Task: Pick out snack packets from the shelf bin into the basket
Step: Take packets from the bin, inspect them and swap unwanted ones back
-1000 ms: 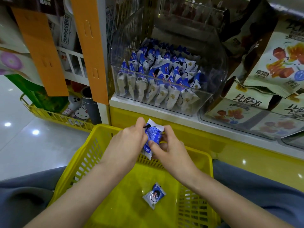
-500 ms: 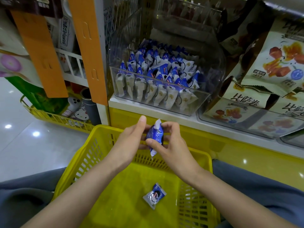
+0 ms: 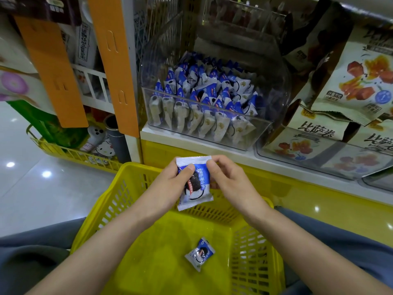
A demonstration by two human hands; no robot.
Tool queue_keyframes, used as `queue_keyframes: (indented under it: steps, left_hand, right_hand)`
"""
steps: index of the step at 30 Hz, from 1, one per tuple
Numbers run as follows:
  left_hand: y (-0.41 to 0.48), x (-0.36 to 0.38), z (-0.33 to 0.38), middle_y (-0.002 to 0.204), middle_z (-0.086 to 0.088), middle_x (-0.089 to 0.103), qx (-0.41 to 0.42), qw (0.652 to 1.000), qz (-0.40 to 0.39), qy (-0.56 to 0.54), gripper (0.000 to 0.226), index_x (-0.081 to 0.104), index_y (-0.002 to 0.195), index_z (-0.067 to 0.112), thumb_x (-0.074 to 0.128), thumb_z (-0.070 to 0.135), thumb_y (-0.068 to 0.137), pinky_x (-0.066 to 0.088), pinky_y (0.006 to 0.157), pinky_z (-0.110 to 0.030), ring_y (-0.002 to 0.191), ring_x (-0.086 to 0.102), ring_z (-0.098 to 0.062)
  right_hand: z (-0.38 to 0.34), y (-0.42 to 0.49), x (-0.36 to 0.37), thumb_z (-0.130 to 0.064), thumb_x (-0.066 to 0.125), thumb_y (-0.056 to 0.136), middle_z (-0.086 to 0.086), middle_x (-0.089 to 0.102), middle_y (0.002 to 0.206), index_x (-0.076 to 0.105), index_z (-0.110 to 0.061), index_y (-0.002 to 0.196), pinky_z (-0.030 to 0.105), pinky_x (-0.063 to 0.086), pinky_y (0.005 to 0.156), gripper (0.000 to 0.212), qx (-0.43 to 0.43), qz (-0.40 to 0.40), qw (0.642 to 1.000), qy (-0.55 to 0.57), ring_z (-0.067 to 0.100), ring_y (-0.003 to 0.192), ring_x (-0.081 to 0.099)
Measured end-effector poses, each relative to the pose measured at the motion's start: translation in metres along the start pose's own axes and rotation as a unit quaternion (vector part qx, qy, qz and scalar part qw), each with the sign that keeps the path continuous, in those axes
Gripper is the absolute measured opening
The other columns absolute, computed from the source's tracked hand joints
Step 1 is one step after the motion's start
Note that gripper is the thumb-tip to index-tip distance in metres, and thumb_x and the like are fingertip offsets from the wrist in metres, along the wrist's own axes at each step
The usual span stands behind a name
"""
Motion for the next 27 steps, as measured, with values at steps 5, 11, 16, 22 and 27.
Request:
queue_keyframes:
  steps: [5, 11, 16, 22, 27]
  left_hand:
    - [-0.001, 0.001, -0.005, 0.082, 0.012, 0.068, -0.014, 1.0, 0.002, -0.025, 0.018, 0.061, 0.091, 0.024, 0.046, 0.014, 0.095, 0.047, 0.059, -0.009, 0.067, 0.063, 0.007]
    - [-0.001, -0.011, -0.007, 0.073, 0.008, 0.072, -0.03, 0.994, 0.057, -0.09, 0.019, 0.063, 0.095, 0.017, 0.046, 0.024, 0.095, 0.051, 0.055, -0.014, 0.067, 0.067, -0.002]
    - [0.0, -0.019, 0.0, 0.1, -0.007, 0.07, -0.003, 0.986, 0.101, -0.133, 0.024, 0.059, 0.113, 0.011, 0.05, 0.022, 0.093, 0.056, 0.072, -0.028, 0.085, 0.068, -0.015]
    - [-0.004, -0.016, 0.013, 0.092, 0.006, 0.07, 0.072, 0.99, 0.099, -0.066, 0.033, 0.057, 0.103, 0.019, 0.068, 0.001, 0.078, 0.05, 0.061, -0.012, 0.078, 0.067, -0.001]
    - [-0.007, -0.017, 0.024, 0.09, 0.008, 0.068, 0.136, 0.984, 0.113, 0.015, 0.041, 0.056, 0.098, 0.029, 0.069, -0.003, 0.075, 0.05, 0.068, -0.014, 0.079, 0.064, 0.0]
  right_hand:
    - [-0.016, -0.007, -0.007, -0.01, 0.059, 0.088, -0.005, 0.061, 0.077, 0.054, -0.022, 0.079, 0.034, 0.05, 0.073, 0.015, -0.096, 0.058, 0.984, -0.136, 0.008, 0.072, 0.055]
    - [-0.01, -0.008, -0.005, -0.02, 0.056, 0.09, -0.009, 0.06, 0.103, 0.047, -0.029, 0.103, 0.027, 0.052, 0.072, 0.019, -0.047, 0.053, 0.993, -0.093, 0.013, 0.087, 0.061]
    - [0.006, -0.005, 0.006, -0.006, 0.055, 0.089, 0.005, 0.065, 0.088, 0.054, -0.007, 0.111, 0.019, 0.054, 0.06, 0.021, 0.043, -0.011, 0.999, -0.015, 0.006, 0.062, 0.064]
    - [0.001, -0.002, -0.002, 0.002, 0.058, 0.086, 0.004, 0.067, 0.076, 0.059, -0.01, 0.099, 0.016, 0.054, 0.055, 0.018, 0.035, 0.01, 0.998, 0.049, 0.003, 0.054, 0.063]
    - [-0.009, -0.003, -0.007, -0.005, 0.066, 0.082, -0.014, 0.066, 0.056, 0.055, -0.033, 0.089, 0.013, 0.05, 0.053, 0.03, -0.045, 0.041, 0.989, -0.135, 0.002, 0.052, 0.064]
Point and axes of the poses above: each hand's wrist, its own y-axis towards the middle knuckle, its own x-axis out of the palm, z = x × y, the point moved 8 cm from there along y, towards the middle knuckle
